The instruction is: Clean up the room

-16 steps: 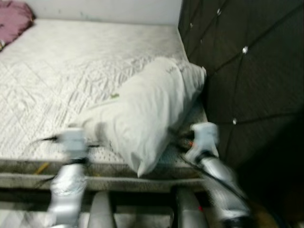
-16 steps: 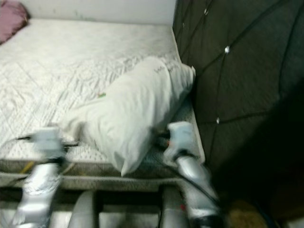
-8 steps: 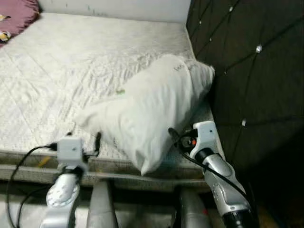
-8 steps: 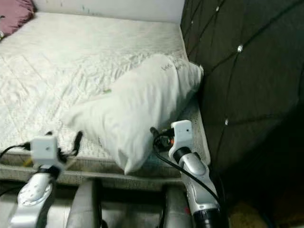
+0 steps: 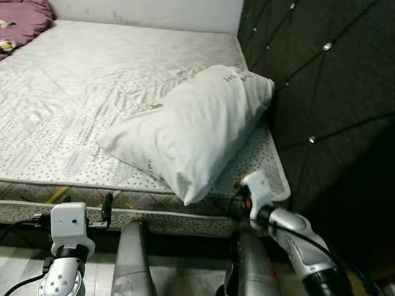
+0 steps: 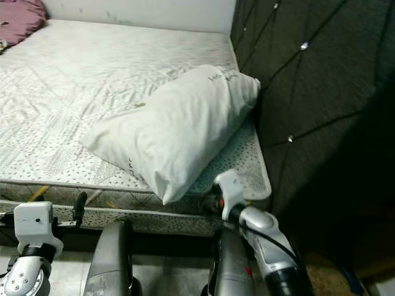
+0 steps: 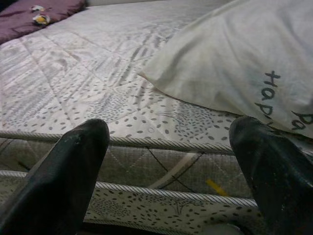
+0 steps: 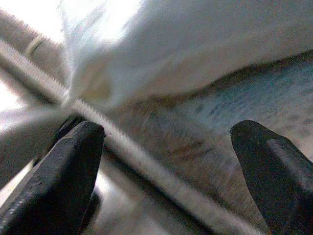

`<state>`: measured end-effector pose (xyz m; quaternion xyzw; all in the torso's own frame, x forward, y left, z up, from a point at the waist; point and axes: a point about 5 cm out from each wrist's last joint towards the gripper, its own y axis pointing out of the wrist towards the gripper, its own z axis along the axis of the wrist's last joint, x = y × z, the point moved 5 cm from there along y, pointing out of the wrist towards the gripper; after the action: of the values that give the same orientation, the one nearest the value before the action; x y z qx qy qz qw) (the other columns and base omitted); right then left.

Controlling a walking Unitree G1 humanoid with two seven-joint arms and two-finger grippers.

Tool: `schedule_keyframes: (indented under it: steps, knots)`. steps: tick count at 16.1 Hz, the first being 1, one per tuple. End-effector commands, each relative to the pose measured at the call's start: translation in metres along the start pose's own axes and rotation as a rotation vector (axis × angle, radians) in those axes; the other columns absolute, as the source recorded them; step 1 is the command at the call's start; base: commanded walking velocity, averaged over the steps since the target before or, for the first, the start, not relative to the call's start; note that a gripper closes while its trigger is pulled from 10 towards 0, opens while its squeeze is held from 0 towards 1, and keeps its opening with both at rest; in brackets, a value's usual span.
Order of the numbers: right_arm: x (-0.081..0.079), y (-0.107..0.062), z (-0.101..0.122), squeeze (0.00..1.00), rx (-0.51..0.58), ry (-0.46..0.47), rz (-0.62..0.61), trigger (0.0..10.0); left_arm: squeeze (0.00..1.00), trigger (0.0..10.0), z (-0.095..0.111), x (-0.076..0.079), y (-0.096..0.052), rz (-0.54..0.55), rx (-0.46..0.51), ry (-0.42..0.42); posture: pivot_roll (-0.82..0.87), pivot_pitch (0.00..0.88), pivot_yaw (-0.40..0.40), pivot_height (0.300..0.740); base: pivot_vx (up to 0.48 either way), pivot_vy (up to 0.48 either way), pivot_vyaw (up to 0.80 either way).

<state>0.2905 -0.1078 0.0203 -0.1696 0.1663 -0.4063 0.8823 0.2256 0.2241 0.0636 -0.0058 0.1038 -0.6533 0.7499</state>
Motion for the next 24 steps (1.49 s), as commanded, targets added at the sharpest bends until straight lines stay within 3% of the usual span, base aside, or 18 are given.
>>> schedule_keyframes:
  steps: [1, 4, 6, 9, 12, 14, 16, 18, 19, 20, 24]
  knots:
    - [-0.007, -0.003, 0.014, 0.0, 0.014, -0.052, 0.088, 10.0, 0.0, 10.0, 0.005, 0.002, 0.001, -0.035, 0.006, 0.015, 0.09, 0.007, -0.048, 0.528, 0.0, 0.0, 0.0]
    - [-0.025, -0.008, 0.02, 0.0, -0.015, -0.063, 0.232, 10.0, 0.0, 10.0, 0.001, 0.002, 0.001, -0.093, -0.016, 0.042, 0.09, 0.009, -0.037, 0.528, 0.0, 0.0, 0.0]
    - [-0.038, -0.001, 0.037, 0.0, 0.042, 0.04, 0.256, 10.0, 0.0, 10.0, 0.001, -0.009, 0.004, -0.078, -0.023, 0.053, 0.1, 0.007, -0.034, 0.528, 0.0, 0.0, 0.0]
    - [-0.045, 0.018, 0.035, 0.0, 0.033, 0.028, 0.193, 10.0, 0.0, 10.0, -0.008, -0.018, -0.007, -0.047, -0.062, 0.041, 0.13, 0.011, -0.047, 0.528, 0.0, 0.0, 0.0]
    - [-0.062, 0.039, 0.039, 0.0, 0.044, 0.066, 0.164, 10.0, 0.0, 10.0, -0.011, -0.022, -0.023, 0.003, -0.077, 0.023, 0.18, 0.013, -0.068, 0.528, 0.0, 0.0, 0.0]
    - [-0.071, 0.047, 0.047, 0.0, 0.057, 0.069, 0.183, 10.0, 0.0, 10.0, -0.012, -0.022, -0.028, 0.007, -0.083, 0.022, 0.2, 0.011, -0.076, 0.528, 0.0, 0.0, 0.0]
    - [-0.074, 0.063, 0.065, 0.0, 0.127, 0.136, 0.144, 10.0, 0.0, 10.0, -0.015, -0.024, -0.032, 0.016, -0.092, 0.027, 0.21, 0.01, -0.09, 0.528, 0.0, 0.0, 0.0]
    - [-0.073, 0.073, 0.077, 0.0, 0.164, 0.151, 0.112, 7.9, 0.0, 10.0, -0.011, -0.028, -0.029, 0.031, -0.084, 0.029, 0.21, 0.01, -0.092, 0.528, 0.0, 0.0, 0.0]
    - [-0.068, 0.075, 0.085, 0.0, 0.193, 0.161, 0.072, 2.8, 0.0, 10.0, -0.011, -0.028, -0.028, 0.031, -0.083, 0.031, 0.21, 0.008, -0.089, 0.528, 0.0, 0.0, 0.0]
    - [-0.064, 0.077, 0.089, 0.0, 0.204, 0.179, 0.042, 0.0, 0.0, 10.0, -0.011, -0.027, -0.027, 0.028, -0.083, 0.032, 0.21, 0.006, -0.088, 0.528, 0.0, 0.0, 0.0]
    - [-0.038, 0.083, 0.093, 0.0, 0.222, 0.269, -0.124, 0.0, 0.0, 10.0, -0.008, -0.026, -0.022, 0.012, -0.072, 0.042, 0.2, 0.0, -0.087, 0.528, 0.0, 0.0, 0.0]
